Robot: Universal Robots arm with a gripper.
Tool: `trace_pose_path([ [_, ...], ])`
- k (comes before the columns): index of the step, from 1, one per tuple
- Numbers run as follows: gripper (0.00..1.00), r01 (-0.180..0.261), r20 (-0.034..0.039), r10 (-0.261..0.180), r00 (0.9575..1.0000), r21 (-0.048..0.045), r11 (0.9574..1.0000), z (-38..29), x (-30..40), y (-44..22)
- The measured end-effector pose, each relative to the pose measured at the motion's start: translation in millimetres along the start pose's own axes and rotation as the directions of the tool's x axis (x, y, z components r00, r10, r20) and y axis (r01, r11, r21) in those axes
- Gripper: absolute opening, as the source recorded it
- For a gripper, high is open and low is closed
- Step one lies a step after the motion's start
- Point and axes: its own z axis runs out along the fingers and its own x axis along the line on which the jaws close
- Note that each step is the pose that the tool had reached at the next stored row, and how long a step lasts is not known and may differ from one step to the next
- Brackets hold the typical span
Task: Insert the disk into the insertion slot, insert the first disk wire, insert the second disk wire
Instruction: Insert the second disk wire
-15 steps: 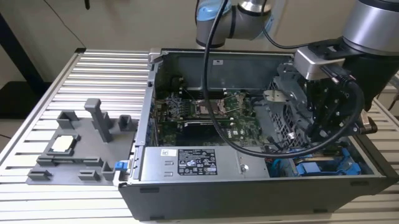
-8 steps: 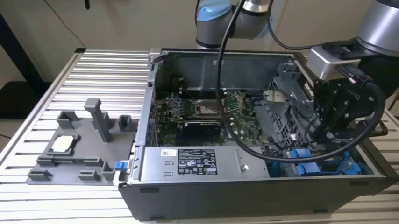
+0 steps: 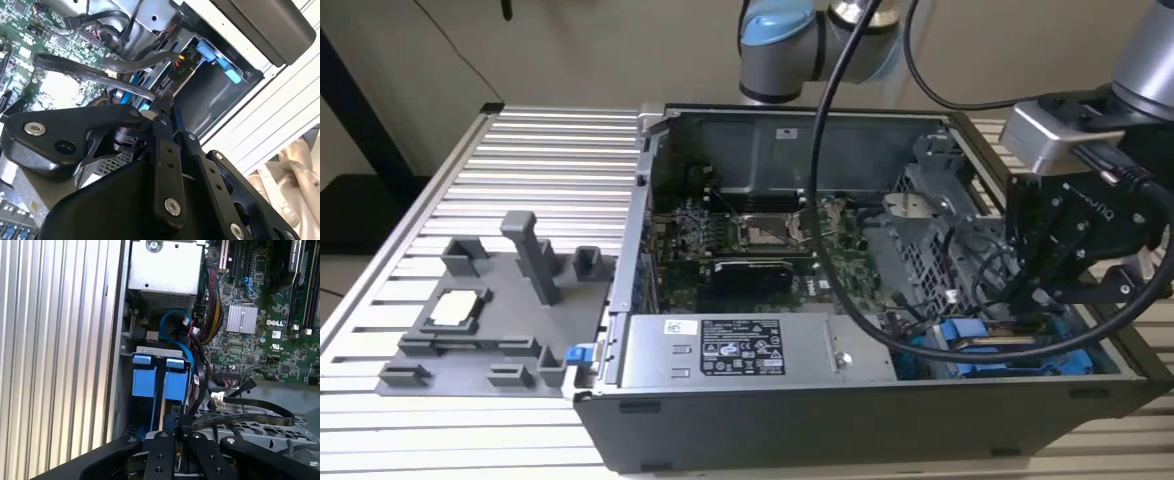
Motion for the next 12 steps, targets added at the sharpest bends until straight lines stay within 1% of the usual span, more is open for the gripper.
trace_pose_path([
  [5,0.16,0.000,0.0009,0.000,1.0000,-0.0050,1.0000,-0.1,0.4,-0.3],
  [6,0.16,0.000,0.0033,0.000,1.0000,-0.0048,1.0000,0.0,0.5,-0.3],
  [7,0.16,-0.001,0.0077,0.001,1.0000,-0.0044,1.0000,0.2,0.5,-0.3],
  [10,0.16,-0.006,0.0227,0.006,0.9997,-0.0032,1.0000,0.7,1.3,-0.3],
  [12,0.16,-0.012,0.0272,0.012,0.9996,-0.0030,0.9999,1.4,2.7,-0.2],
])
